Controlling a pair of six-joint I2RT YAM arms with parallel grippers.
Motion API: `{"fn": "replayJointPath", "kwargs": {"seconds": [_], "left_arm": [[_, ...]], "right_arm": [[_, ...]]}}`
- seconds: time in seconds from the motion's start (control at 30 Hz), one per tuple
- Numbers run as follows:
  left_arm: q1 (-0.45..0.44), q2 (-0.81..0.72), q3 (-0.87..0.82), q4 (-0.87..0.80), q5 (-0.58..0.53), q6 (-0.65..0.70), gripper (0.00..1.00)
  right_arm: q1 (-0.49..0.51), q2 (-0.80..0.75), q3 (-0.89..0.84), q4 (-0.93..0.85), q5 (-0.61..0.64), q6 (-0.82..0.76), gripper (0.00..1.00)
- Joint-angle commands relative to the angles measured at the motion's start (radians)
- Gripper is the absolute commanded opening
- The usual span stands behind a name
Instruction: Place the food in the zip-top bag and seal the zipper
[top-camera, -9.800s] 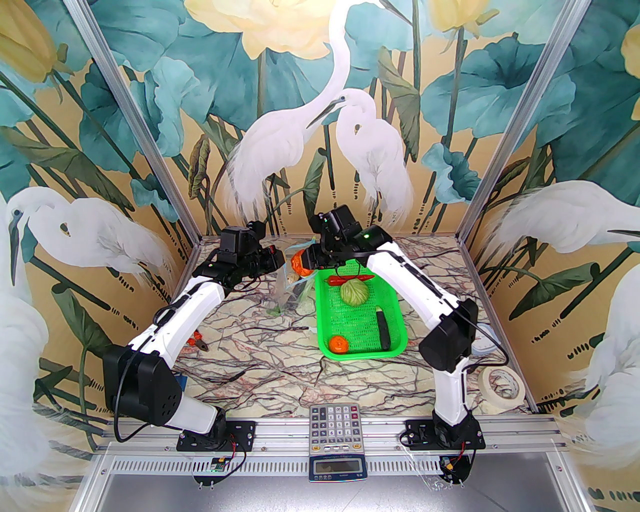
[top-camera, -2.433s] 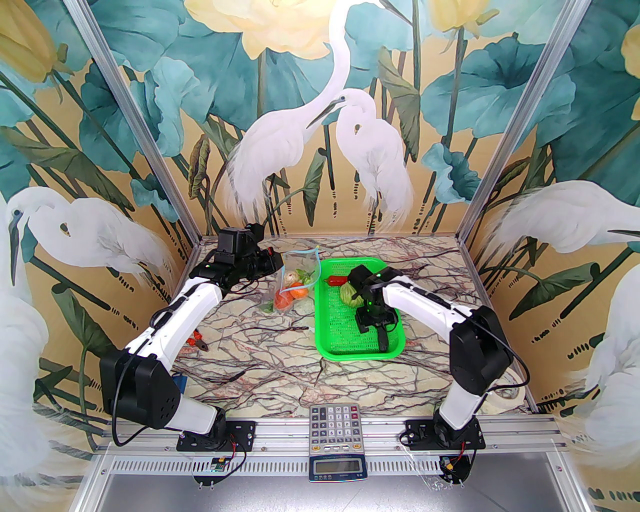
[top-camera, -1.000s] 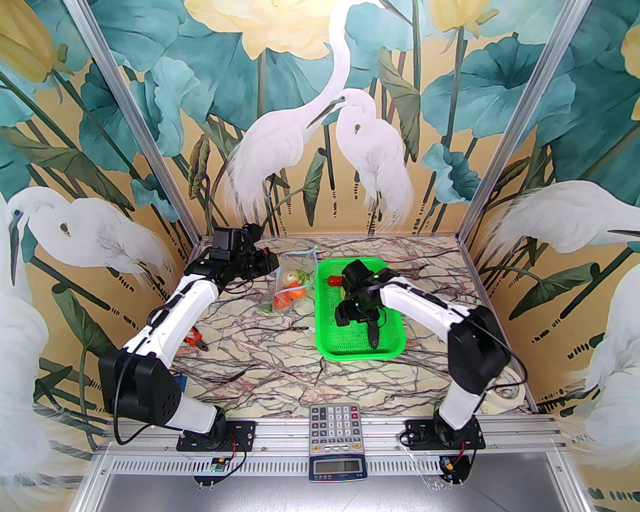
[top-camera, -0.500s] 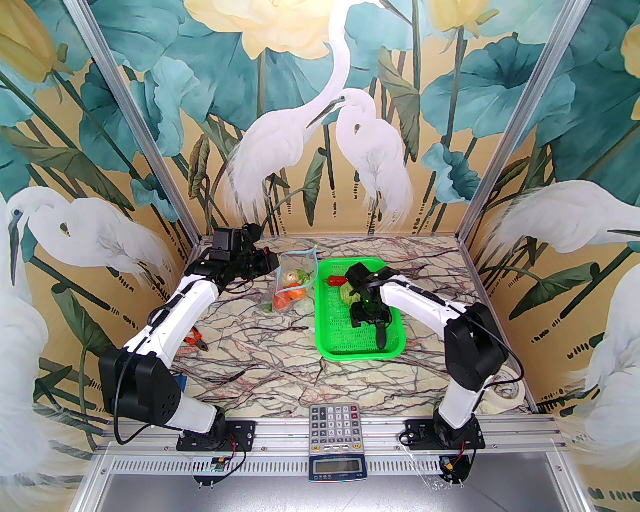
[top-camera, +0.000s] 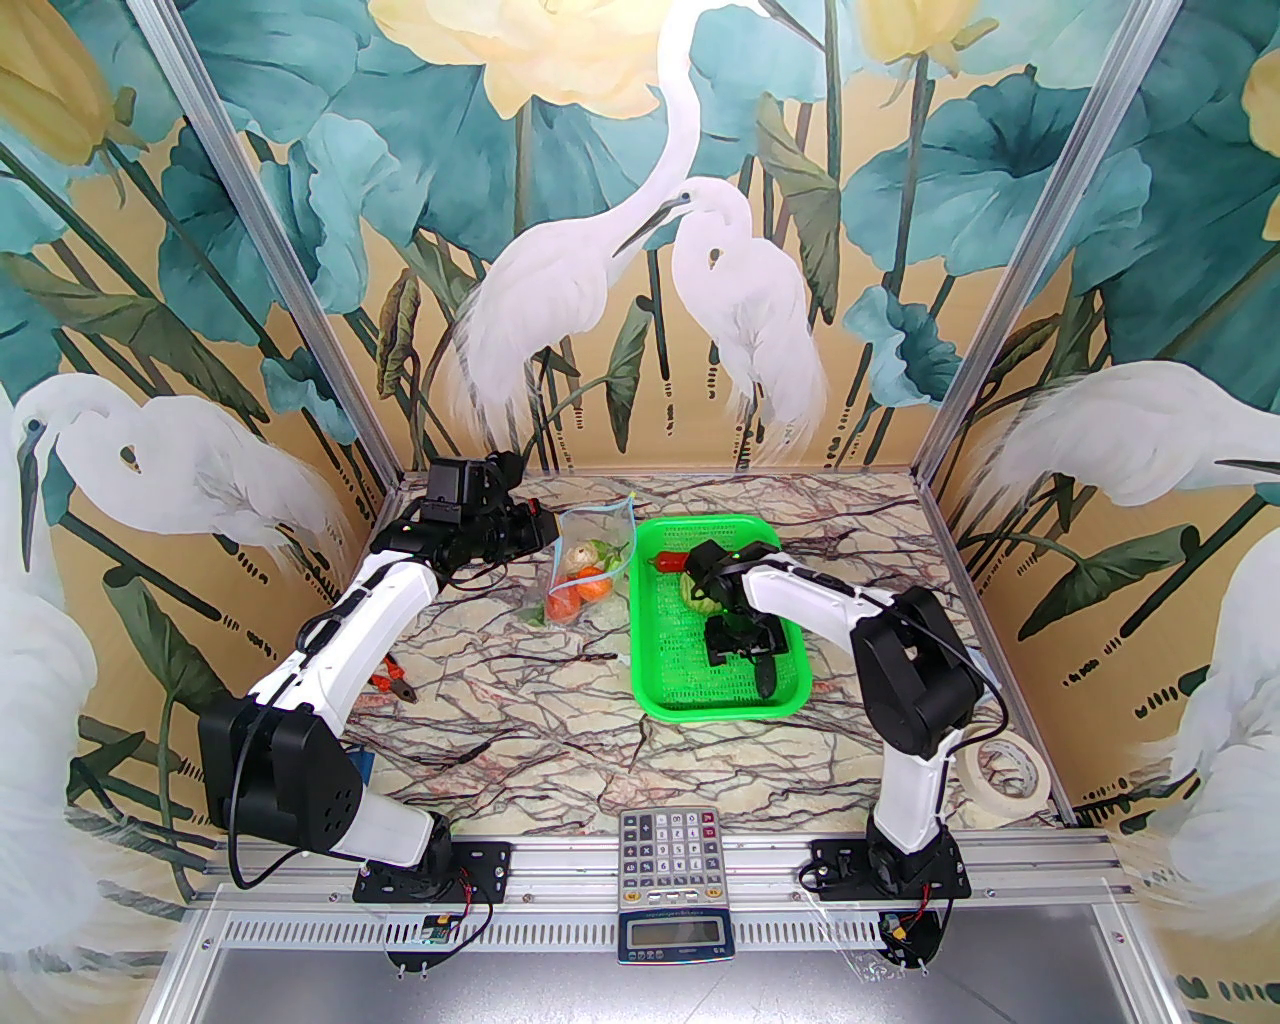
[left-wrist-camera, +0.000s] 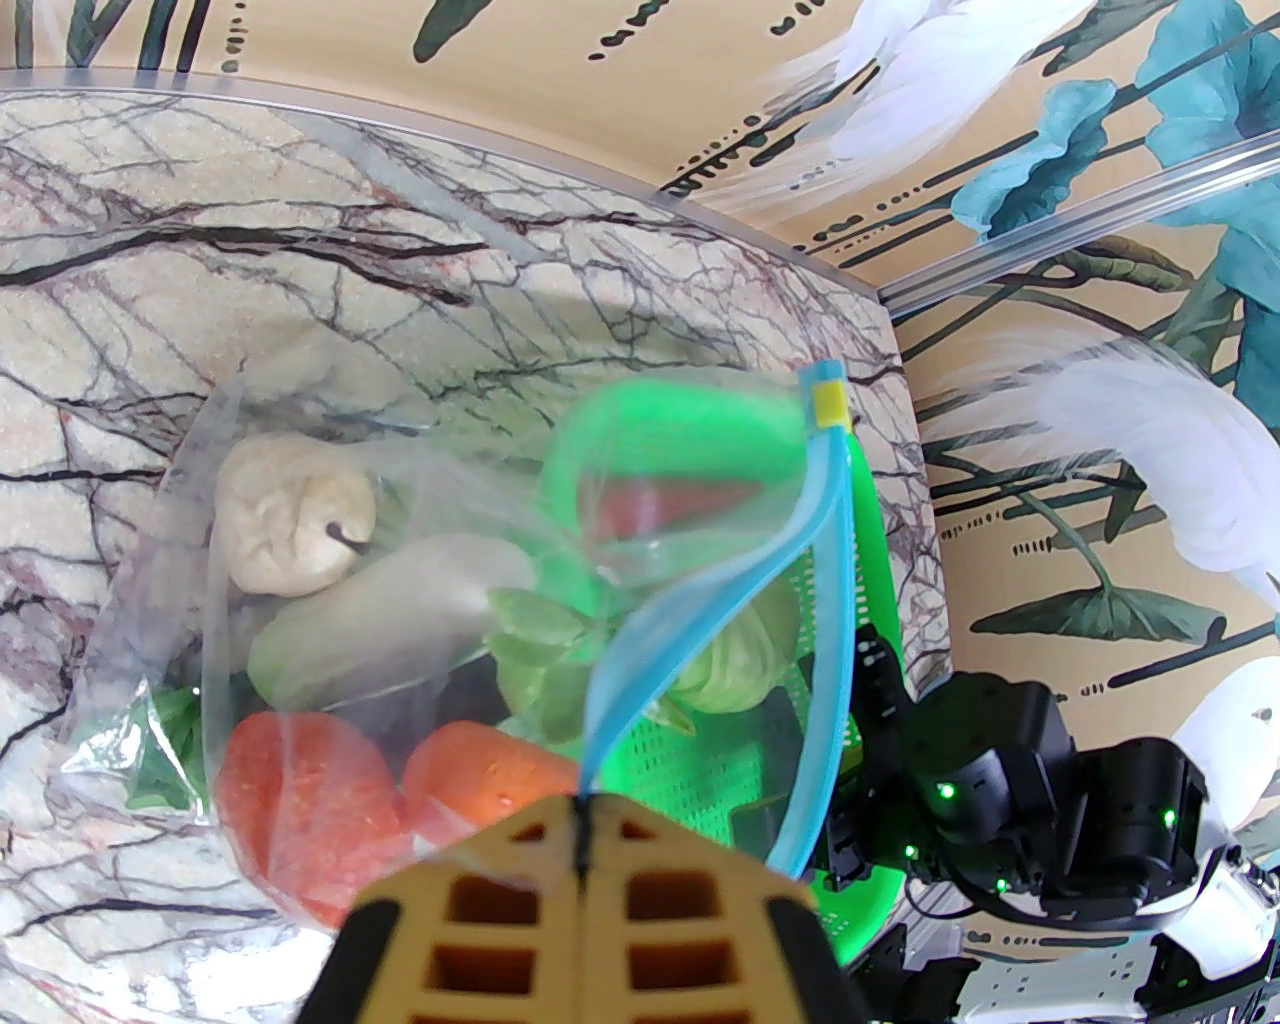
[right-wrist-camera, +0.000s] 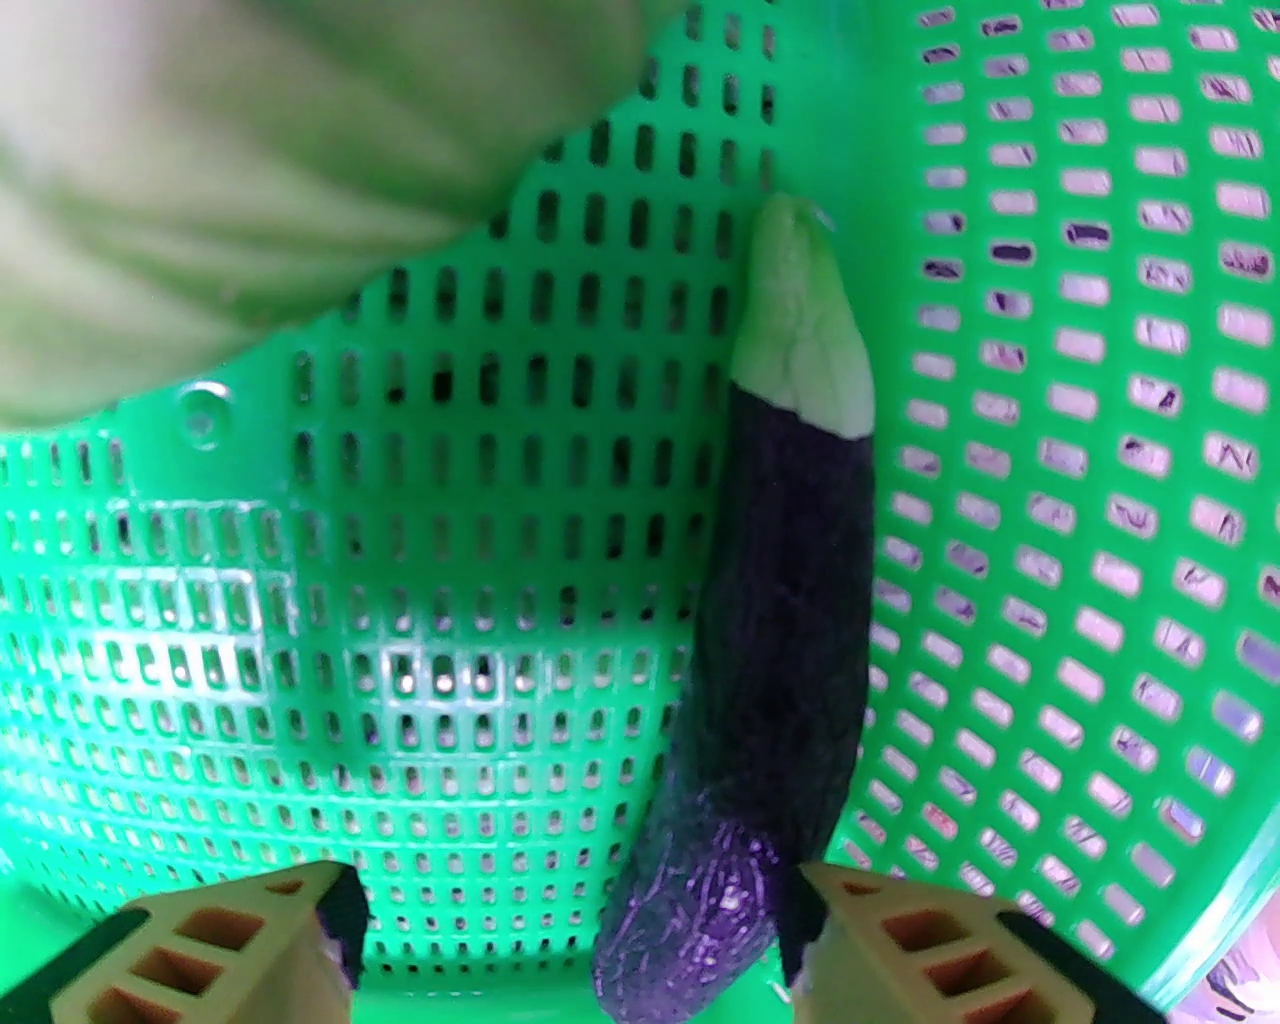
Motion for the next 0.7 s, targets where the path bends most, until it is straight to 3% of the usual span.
{"fn": "replayJointPath", "kwargs": {"seconds": [0.0, 0.17, 0.47, 0.67], "left_arm": [[0.007, -0.013, 0.033, -0.039, -0.011, 0.03, 0.0], [0.008, 0.007, 0.058, -0.057, -0.007, 0.048, 0.0], [0.02, 0.034, 0.093, -0.078, 0.015, 0.072, 0.0], [0.025, 0.044, 0.092, -0.072, 0.03, 0.072, 0.0]], "right_arm": [[-0.005, 0.056, -0.001, 0.008, 0.02, 0.03, 0.75], [-0.005, 0.098, 0.008, -0.001, 0.037, 0.032, 0.75], [-0.005, 0.069, -0.011, 0.125, -0.208, 0.039, 0.7], [-0.005, 0.051, 0.022, 0.086, -0.154, 0.037, 0.7]]}}
